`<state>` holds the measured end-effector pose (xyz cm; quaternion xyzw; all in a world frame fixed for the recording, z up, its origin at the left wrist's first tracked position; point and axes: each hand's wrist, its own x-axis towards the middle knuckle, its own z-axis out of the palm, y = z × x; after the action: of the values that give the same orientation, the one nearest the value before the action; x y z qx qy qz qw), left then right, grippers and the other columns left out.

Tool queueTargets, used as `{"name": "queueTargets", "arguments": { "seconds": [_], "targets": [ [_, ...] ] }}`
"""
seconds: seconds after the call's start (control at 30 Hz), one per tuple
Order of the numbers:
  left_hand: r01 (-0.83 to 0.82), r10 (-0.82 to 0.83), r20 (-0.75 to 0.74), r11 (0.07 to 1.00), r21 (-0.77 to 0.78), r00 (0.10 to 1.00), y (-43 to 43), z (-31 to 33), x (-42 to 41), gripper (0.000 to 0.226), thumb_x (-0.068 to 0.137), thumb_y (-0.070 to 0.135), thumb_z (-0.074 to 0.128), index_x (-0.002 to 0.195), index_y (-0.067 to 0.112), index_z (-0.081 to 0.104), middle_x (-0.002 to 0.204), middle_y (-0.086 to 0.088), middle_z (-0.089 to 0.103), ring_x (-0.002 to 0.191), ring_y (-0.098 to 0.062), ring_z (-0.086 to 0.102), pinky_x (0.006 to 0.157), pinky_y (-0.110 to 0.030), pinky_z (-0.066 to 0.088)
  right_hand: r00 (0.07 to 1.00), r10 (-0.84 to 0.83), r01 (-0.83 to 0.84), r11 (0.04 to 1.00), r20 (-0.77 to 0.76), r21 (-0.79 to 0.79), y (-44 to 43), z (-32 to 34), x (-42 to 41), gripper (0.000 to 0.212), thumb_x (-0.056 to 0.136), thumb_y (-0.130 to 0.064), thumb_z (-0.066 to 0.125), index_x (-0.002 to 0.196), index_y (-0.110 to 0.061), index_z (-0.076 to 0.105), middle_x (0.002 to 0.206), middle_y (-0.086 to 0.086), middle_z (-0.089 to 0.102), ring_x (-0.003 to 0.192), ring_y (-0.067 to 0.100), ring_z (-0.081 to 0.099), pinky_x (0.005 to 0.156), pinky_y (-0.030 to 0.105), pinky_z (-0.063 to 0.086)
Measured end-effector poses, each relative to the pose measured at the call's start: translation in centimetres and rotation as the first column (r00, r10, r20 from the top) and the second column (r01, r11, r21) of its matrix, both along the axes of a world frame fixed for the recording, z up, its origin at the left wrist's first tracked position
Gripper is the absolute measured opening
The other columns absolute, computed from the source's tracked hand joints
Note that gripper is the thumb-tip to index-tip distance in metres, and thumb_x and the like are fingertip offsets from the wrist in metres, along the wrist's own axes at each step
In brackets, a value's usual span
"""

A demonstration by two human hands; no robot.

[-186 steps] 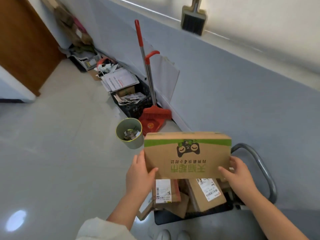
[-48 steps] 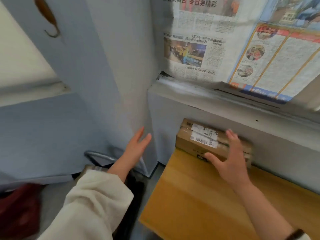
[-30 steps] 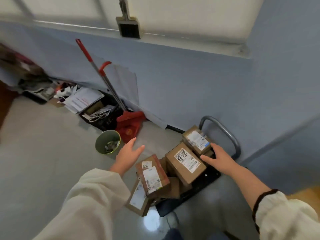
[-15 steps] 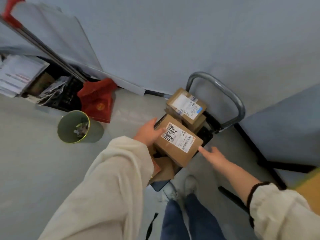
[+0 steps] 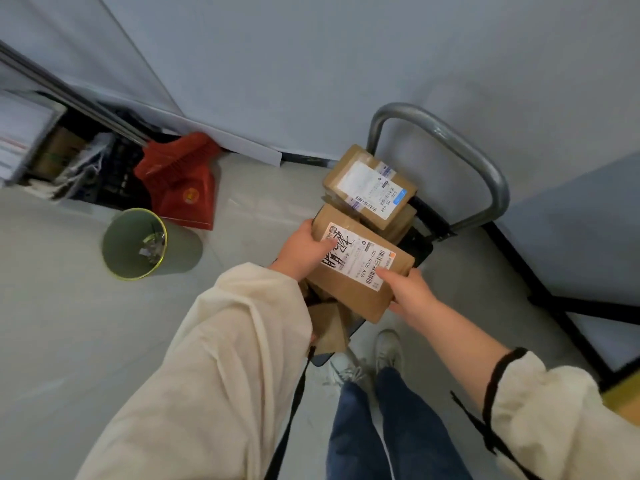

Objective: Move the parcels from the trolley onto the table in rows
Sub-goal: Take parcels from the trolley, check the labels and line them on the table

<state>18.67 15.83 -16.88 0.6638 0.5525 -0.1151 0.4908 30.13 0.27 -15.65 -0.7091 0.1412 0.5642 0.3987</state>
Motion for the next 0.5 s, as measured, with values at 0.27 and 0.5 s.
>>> {"name": "queueTargets", "arguments": {
  "seconds": [0.27, 0.5],
  "targets": [
    [-0.056, 0.029, 0.087, 0.947, 0.317, 0.996, 2.4, 12.7, 1.2, 0.063, 0.084, 0.028, 0.063, 0.139, 0.015, 0.035, 0.128, -0.005, 0.056, 0.114, -0.026, 0.054, 0.084, -0.027, 0.04, 0.96, 0.132, -0.191, 0.955, 0.249, 0.229, 3.2, 11.9, 4.1, 0.058, 0.083, -0.024, 0.067, 0.133, -0.02, 0.039, 0.119, -0.004, 0.059, 0.105, 0.017, 0.058, 0.091, 0.038, 0.048],
    [-0.285, 0.12, 0.361, 0.847, 0.448, 0.925, 3.7, 30.4, 0.9, 0.044, 0.083, 0.028, 0.062, 0.125, 0.021, 0.048, 0.12, 0.003, 0.062, 0.11, -0.019, 0.057, 0.093, -0.036, 0.045, 0.867, 0.138, -0.388, 0.791, 0.479, 0.473, 7.1, 28.4, 7.3, 0.025, 0.084, -0.02, 0.064, 0.099, -0.038, 0.055, 0.109, -0.011, 0.066, 0.099, 0.013, 0.064, 0.09, 0.042, 0.05]
  ]
}}
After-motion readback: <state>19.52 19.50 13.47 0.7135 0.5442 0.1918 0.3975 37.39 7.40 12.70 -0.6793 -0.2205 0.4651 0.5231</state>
